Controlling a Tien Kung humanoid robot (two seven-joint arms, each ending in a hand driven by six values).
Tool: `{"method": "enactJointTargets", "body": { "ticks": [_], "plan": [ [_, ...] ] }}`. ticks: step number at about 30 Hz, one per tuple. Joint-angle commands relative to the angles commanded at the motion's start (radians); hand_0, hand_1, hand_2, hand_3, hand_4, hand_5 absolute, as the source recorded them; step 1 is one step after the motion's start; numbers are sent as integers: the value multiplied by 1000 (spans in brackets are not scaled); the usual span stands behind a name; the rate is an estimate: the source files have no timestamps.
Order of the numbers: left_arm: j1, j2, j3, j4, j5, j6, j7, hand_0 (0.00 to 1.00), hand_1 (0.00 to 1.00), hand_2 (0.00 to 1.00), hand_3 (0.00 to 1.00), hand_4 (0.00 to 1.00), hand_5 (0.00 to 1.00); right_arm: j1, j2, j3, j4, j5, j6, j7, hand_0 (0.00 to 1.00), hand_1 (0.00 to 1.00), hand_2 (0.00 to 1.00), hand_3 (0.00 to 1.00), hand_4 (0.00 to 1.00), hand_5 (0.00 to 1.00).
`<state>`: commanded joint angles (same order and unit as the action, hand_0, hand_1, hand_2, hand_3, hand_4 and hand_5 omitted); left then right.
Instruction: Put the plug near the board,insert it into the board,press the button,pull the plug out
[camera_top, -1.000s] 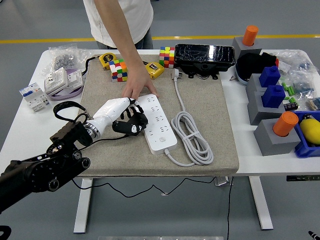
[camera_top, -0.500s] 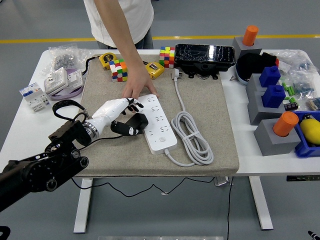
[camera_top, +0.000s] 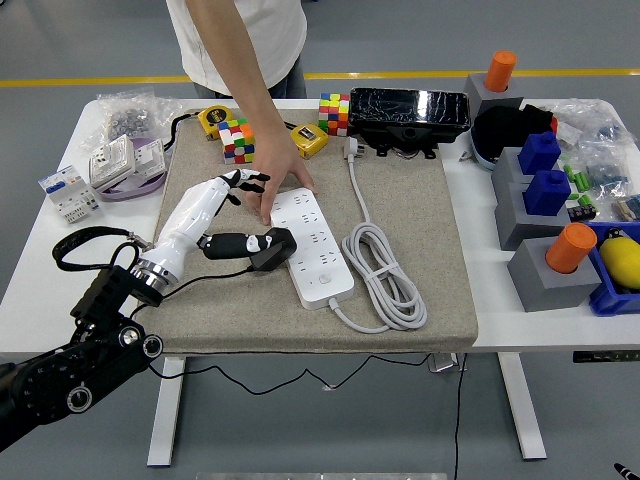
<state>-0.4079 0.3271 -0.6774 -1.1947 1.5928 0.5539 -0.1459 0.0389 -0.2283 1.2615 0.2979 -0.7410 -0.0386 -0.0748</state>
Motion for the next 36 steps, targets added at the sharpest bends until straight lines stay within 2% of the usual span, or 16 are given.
{"method": "enactJointTargets", "body": {
  "ticks": [5, 6, 13, 30, 36],
  "plan": [
    [44, 20, 16, -27, 18, -24, 38, 682, 737, 708, 649, 836, 375, 0, 1, 3, 0, -2, 0, 0, 523, 627, 612, 548, 885, 406],
    [47, 21, 18, -29, 22, -28, 43, 822, 823, 792, 711, 800, 376, 1, 1, 2, 0, -2, 1, 0, 526, 627, 611, 548, 885, 406],
    [44, 18, 53, -28, 34, -55, 78, 823, 835, 801, 735, 787, 378, 8, -5, -2, 5, -2, -1, 2, 525, 627, 610, 547, 886, 409],
    [8, -1, 97, -12, 28, -88, 114, 821, 829, 793, 750, 778, 379, 8, -7, -5, 5, -1, -1, 1, 526, 626, 610, 548, 886, 409],
    [-9, -15, 108, -9, 22, -91, 111, 821, 823, 790, 750, 778, 381, 6, -4, -4, 5, 0, -1, 1, 526, 626, 610, 547, 886, 408]
  ]
}}
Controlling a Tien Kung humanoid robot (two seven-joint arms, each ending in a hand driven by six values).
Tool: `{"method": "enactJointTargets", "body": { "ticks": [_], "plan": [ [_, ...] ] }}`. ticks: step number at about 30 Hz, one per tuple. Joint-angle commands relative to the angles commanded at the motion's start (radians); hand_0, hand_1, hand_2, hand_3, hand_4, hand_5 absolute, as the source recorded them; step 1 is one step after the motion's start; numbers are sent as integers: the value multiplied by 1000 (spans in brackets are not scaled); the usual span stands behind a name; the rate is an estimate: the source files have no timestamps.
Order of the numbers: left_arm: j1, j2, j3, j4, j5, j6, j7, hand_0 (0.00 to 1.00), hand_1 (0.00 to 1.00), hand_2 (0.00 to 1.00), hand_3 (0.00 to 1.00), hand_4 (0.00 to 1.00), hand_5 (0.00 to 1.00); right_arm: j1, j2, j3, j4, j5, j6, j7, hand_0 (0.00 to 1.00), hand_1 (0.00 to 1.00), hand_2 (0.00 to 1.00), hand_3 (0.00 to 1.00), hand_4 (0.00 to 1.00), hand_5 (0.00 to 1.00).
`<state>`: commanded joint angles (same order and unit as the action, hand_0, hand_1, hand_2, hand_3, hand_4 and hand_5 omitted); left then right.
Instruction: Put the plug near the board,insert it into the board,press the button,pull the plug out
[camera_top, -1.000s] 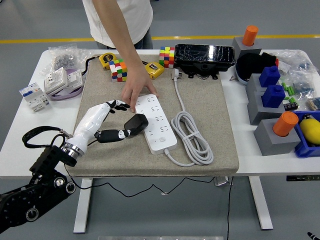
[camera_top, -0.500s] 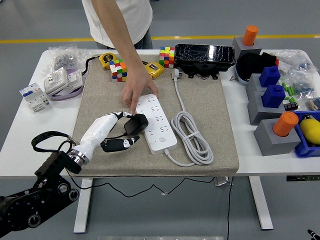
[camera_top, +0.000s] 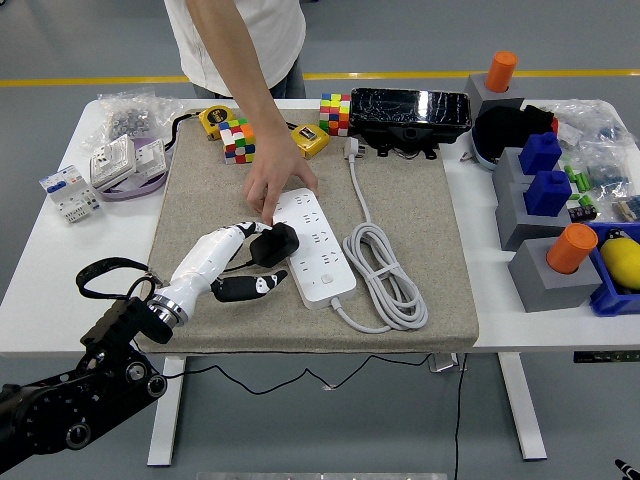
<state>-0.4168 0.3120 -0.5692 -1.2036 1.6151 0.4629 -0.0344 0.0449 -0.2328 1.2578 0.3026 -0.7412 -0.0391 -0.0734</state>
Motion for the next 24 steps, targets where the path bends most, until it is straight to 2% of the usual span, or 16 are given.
{"method": "enactJointTargets", "body": {
  "ticks": [11, 18, 24],
  "plan": [
    [-32, -32, 21, 11, 3, -9, 7, 817, 821, 788, 748, 779, 383, 1, 0, 5, 2, 1, 0, 0, 526, 626, 610, 548, 886, 408],
    [-56, -52, 27, 39, -6, -13, 19, 816, 814, 785, 749, 778, 384, 0, 0, 4, 0, 3, 0, 0, 526, 626, 609, 548, 886, 409],
    [-60, -56, 15, 44, -7, -13, 22, 813, 814, 780, 739, 778, 387, 1, 1, 5, 3, 1, 0, 1, 528, 627, 609, 547, 886, 409]
  ]
}}
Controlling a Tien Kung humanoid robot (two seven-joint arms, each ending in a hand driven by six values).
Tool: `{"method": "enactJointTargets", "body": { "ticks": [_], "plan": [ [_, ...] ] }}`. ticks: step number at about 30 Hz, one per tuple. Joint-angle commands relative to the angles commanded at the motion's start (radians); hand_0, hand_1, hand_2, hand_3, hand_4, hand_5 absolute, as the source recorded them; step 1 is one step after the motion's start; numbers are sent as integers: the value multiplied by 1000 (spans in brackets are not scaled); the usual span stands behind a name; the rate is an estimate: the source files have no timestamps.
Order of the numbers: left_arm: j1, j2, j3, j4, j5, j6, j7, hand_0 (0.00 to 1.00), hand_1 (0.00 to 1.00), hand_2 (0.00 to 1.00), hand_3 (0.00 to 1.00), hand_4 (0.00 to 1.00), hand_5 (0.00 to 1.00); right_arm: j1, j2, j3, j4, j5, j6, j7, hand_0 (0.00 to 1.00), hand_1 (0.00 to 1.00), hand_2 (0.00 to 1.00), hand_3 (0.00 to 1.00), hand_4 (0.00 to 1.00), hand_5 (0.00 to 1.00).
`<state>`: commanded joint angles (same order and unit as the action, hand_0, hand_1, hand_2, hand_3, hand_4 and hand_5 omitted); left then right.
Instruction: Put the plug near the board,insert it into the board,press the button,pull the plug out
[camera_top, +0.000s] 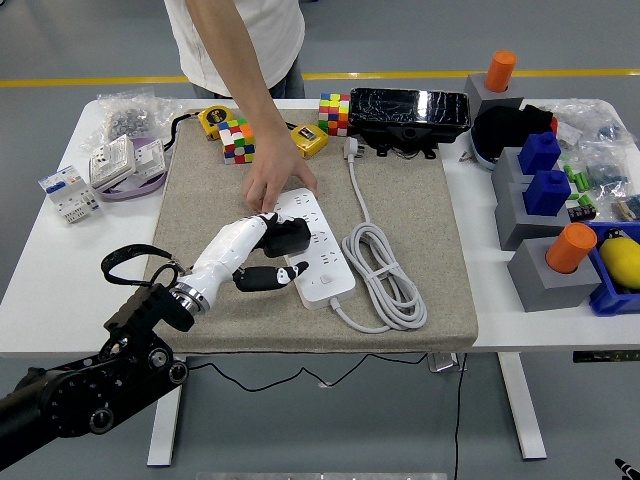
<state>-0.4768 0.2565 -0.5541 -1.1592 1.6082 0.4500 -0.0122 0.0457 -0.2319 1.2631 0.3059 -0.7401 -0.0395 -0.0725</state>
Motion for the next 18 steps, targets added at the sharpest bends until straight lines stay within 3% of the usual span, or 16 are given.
{"method": "enactJointTargets", "body": {
  "ticks": [18],
  "plan": [
    [-12, -5, -2, 14, 0, -1, 2, 804, 804, 774, 733, 781, 393, 0, 1, 5, 1, 0, -5, 8, 531, 625, 608, 547, 884, 407]
  ]
}}
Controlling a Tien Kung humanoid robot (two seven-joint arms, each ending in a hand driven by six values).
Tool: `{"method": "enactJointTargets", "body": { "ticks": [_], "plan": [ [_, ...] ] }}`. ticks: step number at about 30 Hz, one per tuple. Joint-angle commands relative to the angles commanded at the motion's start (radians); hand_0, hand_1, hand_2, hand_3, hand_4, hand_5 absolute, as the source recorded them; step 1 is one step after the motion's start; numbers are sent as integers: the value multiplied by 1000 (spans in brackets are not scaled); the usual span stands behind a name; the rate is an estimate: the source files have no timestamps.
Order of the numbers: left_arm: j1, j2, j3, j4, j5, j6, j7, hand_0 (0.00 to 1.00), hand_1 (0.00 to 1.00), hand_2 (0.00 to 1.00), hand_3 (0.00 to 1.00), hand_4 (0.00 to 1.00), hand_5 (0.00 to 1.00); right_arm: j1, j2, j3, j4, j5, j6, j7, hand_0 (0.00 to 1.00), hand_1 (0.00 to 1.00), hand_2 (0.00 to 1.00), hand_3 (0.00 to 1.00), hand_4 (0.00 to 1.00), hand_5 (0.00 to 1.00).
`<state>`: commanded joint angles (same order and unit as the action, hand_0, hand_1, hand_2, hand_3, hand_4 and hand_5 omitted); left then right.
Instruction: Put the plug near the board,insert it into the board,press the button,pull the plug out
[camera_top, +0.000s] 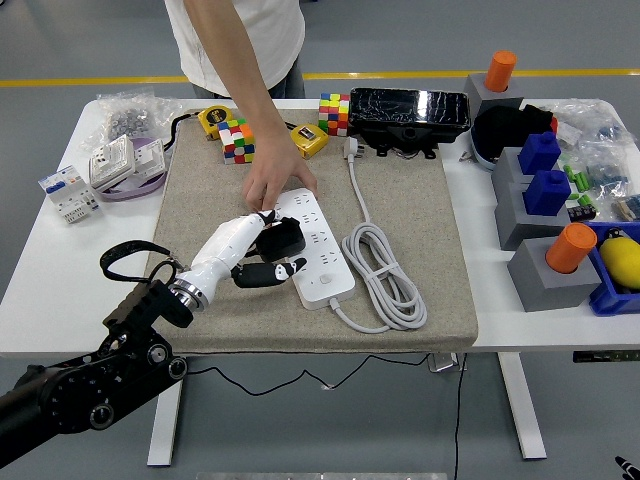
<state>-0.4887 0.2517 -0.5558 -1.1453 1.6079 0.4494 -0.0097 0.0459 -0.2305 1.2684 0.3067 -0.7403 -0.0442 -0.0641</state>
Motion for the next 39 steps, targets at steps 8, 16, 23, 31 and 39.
{"method": "enactJointTargets", "body": {
  "ticks": [8, 16, 23, 31, 39],
  "plan": [
    [-3, -9, 9, 5, 6, -10, 14, 803, 802, 772, 728, 783, 394, 0, 1, -1, -1, 1, 0, 1, 525, 625, 607, 547, 883, 406],
    [-1, -9, 17, 6, 4, -16, 20, 803, 800, 770, 720, 782, 393, 0, 1, -2, -2, 1, 0, 0, 525, 625, 606, 546, 883, 406],
    [11, -3, -23, -12, 10, -7, 13, 800, 797, 764, 715, 783, 395, 0, 1, 0, 1, -1, -1, 2, 527, 625, 606, 546, 883, 406],
    [36, 43, -71, -159, -7, -11, 3, 723, 714, 708, 701, 784, 386, -3, 1, 0, 0, -4, 0, 1, 525, 624, 605, 547, 882, 405],
    [73, 101, -60, -335, -15, -190, 140, 229, 199, 297, 648, 780, 280, -5, -1, 0, -2, -5, 1, -1, 526, 624, 606, 547, 882, 405]
  ]
}}
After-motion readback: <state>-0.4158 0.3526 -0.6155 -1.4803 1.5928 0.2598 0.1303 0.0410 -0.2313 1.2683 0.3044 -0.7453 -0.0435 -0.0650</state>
